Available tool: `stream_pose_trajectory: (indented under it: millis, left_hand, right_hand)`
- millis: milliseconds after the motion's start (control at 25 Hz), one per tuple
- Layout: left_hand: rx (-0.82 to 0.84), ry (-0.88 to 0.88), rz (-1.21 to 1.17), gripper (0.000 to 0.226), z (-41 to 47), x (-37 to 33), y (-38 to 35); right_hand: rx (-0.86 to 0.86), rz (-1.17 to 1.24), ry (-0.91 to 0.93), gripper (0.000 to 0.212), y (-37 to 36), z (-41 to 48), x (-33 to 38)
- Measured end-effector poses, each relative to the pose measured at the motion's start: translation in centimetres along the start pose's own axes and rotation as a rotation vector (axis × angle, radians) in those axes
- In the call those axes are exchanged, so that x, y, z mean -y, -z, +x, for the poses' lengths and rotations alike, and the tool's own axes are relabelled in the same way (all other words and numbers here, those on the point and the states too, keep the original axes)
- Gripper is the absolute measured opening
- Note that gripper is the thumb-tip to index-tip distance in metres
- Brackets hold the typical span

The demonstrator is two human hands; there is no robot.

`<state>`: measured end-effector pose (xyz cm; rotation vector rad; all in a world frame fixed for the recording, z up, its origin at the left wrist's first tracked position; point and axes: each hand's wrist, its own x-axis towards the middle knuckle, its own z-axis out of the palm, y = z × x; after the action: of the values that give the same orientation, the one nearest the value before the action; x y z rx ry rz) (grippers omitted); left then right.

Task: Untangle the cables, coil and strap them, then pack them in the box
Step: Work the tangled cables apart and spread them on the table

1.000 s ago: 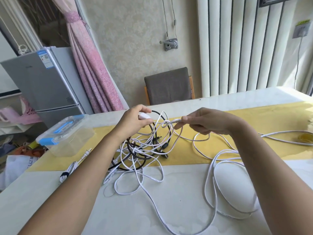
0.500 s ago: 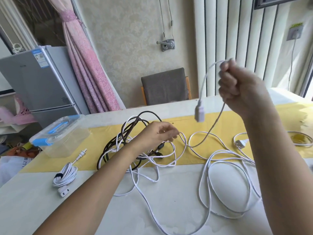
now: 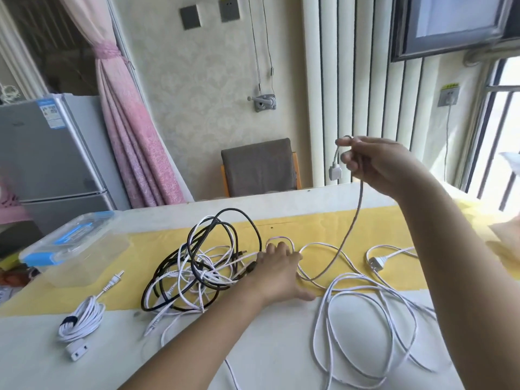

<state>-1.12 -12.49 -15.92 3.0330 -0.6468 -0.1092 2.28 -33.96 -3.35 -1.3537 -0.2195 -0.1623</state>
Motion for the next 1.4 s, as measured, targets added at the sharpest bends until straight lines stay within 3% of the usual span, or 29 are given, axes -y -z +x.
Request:
stream_pose_trajectory:
  millis: [80, 160, 240, 400, 560, 680, 800, 920, 1000, 1080, 1120, 1200, 1280, 1400]
  left_hand:
    - [0.061, 0.034, 0.018, 0.056, 0.0, 1.3, -0.4]
    - [0.011, 0.085, -0.099, 0.032, -0.3, 3.4, -0.6]
    - [-0.086, 0.18, -0.18, 0.015, -0.5, 5.7, -0.7]
    - [-0.308, 0.413, -0.353, 0.021, -0.8, 9.7, -0.2]
    - [-0.419, 0.476, -0.292, 0.017, -1.5, 12.5, 0.2]
    - [-0.419, 0.454, -0.322, 0.018, -2.5, 12.8, 0.3]
    - [-0.455, 0.445, -0.326, 0.021, -3.4, 12.5, 0.9]
    - [-0.494, 0.373, -0.394, 0.025, -4.8, 11.9, 1.9]
    - [-0.51, 0.31, -0.517, 0.026, -6.2, 11.5, 2.7]
    - [-0.487, 0.281, -0.671, 0.037, -8.3, 11.2, 3.5]
    - [-0.453, 0.263, -0.706, 0.043, -9.5, 10.9, 3.7]
    - [-0.317, 0.176, -0.673, 0.046, -11.8, 10.0, 3.7]
    - [-0.163, 0.063, -0.642, 0.039, -13.3, 8.6, 3.0]
    - [-0.19, -0.006, -0.585, 0.025, -12.8, 7.4, 1.9]
  right_hand:
    - [-0.079, -0.262, -0.048, 0.018, 0.4, 1.7, 1.3]
    - [-0.157, -0.506, -0.094, 0.011, 0.7, 3.2, 1.7]
    - [-0.178, -0.516, -0.106, 0.009, 0.3, 4.4, 1.1]
    - [-0.211, -0.459, -0.054, 0.016, -2.7, 5.5, -0.7]
    - [0.043, -0.39, -0.231, 0.025, -5.8, 3.6, -4.8]
    - [0.367, -0.643, -0.327, 0.021, -7.1, 0.4, -7.1]
    - [0.657, -0.927, -0.303, 0.017, -9.5, -4.6, -9.6]
    - [0.782, -0.976, -0.315, 0.045, -13.4, -10.8, -12.8]
    - [0.768, -1.026, -0.277, 0.044, -15.7, -14.1, -14.4]
    - [0.7, -0.948, -0.237, 0.026, -17.0, -15.5, -14.8]
    - [0.66, -0.873, -0.258, 0.028, -16.9, -15.6, -14.9]
    - [0.571, -0.726, -0.322, 0.04, -15.6, -15.5, -14.0]
    - [0.502, -0.64, -0.304, 0.034, -13.5, -14.9, -12.0]
    - [0.447, -0.623, -0.144, 0.027, -10.7, -13.8, -7.3]
